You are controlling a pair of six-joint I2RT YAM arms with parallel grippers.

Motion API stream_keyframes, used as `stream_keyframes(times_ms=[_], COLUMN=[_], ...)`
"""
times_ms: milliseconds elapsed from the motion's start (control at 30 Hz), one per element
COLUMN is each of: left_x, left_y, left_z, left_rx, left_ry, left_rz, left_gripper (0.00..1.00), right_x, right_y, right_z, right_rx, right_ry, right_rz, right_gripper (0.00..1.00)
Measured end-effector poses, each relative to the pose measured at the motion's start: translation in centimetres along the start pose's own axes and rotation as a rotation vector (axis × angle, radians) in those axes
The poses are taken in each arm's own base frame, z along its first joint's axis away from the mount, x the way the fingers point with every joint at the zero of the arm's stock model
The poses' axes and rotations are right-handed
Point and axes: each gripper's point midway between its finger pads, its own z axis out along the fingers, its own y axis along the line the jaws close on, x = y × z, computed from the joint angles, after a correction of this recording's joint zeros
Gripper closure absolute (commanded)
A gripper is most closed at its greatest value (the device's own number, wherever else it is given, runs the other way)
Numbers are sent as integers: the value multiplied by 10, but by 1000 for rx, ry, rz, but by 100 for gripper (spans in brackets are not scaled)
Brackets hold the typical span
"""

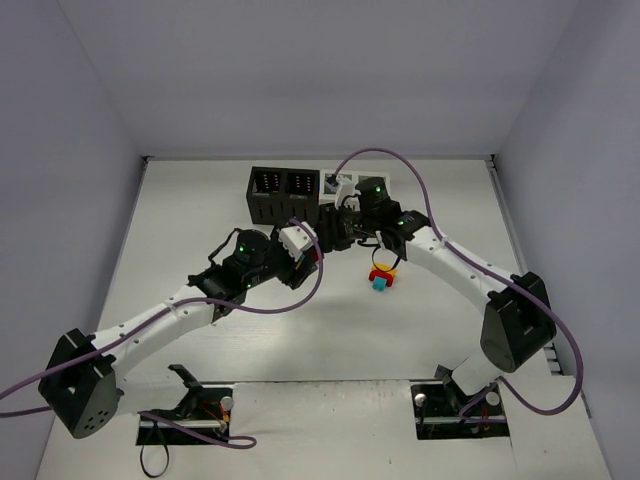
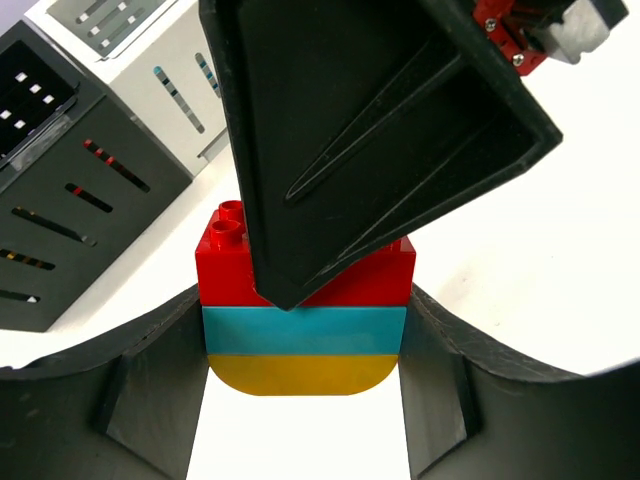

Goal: Sort the legos into containers by color

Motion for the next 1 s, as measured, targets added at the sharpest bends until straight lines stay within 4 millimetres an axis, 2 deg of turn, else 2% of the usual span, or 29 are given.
stream_keyframes(times_ms=[367,567,600,733,800,900,1000], left_x=[0,-5,1,51,69,80,79], left_y=[0,2,5,16,18,18,19], left_z=[2,7,6,-1,-4,-8,-9], left_rx=[7,6,-11,-65,-77,-82,-94], left_ry=[1,3,28,212,276,317,318], left_rz=[18,28,25,-1,-8,-10,-10], left_gripper=[100,100,100,100,100,100,100], right_x=[0,-7,-10,-39,-52,-58,-57], right_y=[-2,-6,-9,-25,-27,-21,-19], right_z=[-2,-8,-10,-34,-45,-51,-50], right_rx=[1,9,17,75,91,86,85], right_ry=[8,-3,-12,-106,-148,-168,-166], right_rz=[5,2,-1,-5,-13,-32,-45], right_gripper=[100,100,100,100,100,100,100])
